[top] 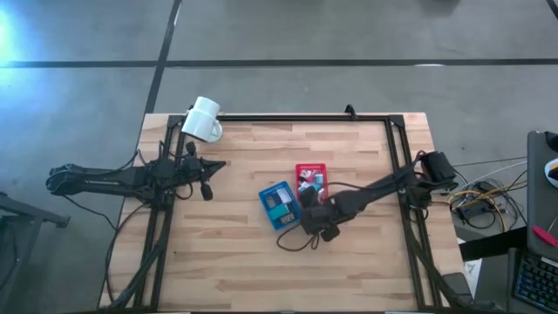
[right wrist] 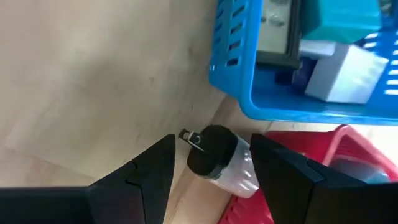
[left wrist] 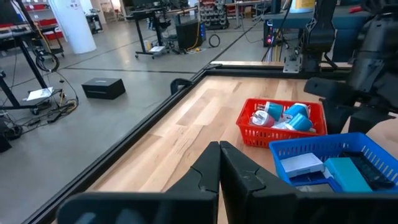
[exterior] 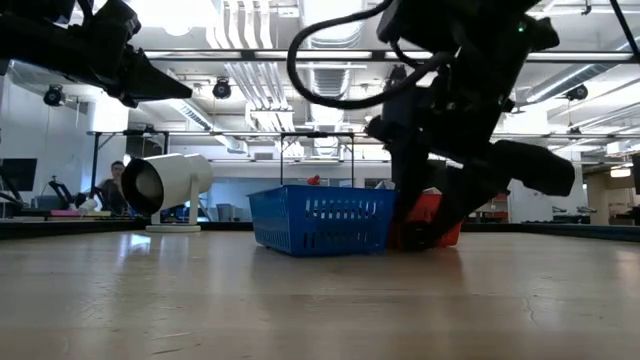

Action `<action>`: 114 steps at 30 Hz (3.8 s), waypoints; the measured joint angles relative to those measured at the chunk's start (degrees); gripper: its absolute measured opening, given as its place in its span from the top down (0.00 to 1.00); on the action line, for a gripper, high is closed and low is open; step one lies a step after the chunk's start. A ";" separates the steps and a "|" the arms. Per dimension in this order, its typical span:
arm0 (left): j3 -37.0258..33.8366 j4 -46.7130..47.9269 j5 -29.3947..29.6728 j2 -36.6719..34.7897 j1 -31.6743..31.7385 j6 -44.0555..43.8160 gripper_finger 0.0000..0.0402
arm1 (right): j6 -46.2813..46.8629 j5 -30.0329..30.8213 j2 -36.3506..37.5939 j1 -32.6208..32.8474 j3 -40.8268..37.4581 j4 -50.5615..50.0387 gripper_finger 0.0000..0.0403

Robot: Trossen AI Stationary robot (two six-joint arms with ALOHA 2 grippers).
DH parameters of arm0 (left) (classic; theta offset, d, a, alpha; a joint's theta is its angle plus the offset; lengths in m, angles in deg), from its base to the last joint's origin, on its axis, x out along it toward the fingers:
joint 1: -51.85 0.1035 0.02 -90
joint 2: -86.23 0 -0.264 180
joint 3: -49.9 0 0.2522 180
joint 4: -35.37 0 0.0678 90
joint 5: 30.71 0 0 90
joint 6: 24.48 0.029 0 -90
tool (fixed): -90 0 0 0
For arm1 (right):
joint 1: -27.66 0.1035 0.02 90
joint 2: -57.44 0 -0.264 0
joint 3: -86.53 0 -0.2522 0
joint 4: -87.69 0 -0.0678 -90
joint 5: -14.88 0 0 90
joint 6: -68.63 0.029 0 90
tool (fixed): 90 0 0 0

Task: Pick & Place Office items
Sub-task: Put the black charger adapter into the red bin

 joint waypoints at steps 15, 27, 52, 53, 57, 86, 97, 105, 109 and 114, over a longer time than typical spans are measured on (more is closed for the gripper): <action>0.00 0.12 0.02 0.00 0.00 0.27 0.97 | 5.66 -10.11 -0.48 -1.79 0.09 -3.24 0.52; -0.02 0.35 0.02 0.00 0.00 -0.32 0.97 | 23.13 -18.05 -0.05 2.53 2.63 -16.54 0.57; -0.02 3.44 0.00 0.00 0.00 -1.58 0.97 | 50.93 -5.60 10.17 3.56 1.69 -14.99 0.45; -0.02 3.44 0.00 0.00 0.00 -1.54 0.97 | 51.39 -5.94 10.25 2.92 1.29 -15.80 0.44; -0.02 3.94 0.02 0.00 0.00 -1.44 0.97 | 50.69 -5.84 10.81 0.65 -0.85 -17.82 0.43; -0.02 5.99 0.35 0.00 0.00 -3.36 0.97 | 57.69 -18.74 52.62 -11.78 -31.74 17.99 0.50; -0.02 7.59 0.31 0.00 0.00 -4.29 0.97 | 60.81 -33.93 33.66 -11.15 -18.75 -10.67 0.50; -0.02 7.68 0.22 0.00 0.00 -5.57 0.97 | 63.18 -30.87 23.89 -9.75 -12.77 -20.25 0.50; -0.02 7.83 0.21 0.00 0.00 -5.98 0.97 | 61.75 -27.74 19.78 -9.80 -10.59 -16.64 0.50; -0.02 7.83 0.20 0.00 0.00 -5.98 0.97 | 59.99 -25.27 15.00 -10.09 -5.45 -14.70 0.50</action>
